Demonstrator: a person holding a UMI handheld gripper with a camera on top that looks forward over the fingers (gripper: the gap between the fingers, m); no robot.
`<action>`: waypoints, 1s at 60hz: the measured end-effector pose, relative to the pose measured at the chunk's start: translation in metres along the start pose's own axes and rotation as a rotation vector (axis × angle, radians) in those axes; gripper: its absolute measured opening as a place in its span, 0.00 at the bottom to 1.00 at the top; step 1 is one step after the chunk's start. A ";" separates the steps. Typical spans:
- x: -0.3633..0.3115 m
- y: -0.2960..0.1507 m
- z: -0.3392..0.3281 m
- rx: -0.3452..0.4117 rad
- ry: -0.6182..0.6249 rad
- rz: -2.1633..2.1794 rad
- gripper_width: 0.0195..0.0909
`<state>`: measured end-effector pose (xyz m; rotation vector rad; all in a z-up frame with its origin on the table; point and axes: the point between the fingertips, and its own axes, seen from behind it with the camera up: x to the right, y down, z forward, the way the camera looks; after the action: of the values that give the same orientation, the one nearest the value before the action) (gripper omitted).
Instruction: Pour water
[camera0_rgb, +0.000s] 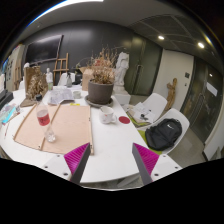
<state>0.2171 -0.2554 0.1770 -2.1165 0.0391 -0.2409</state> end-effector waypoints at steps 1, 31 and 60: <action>-0.001 0.001 0.000 -0.003 -0.002 0.000 0.93; -0.261 -0.005 0.037 0.091 -0.225 0.010 0.93; -0.327 -0.035 0.159 0.199 -0.187 0.098 0.44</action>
<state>-0.0759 -0.0632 0.0742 -1.9240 0.0076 0.0119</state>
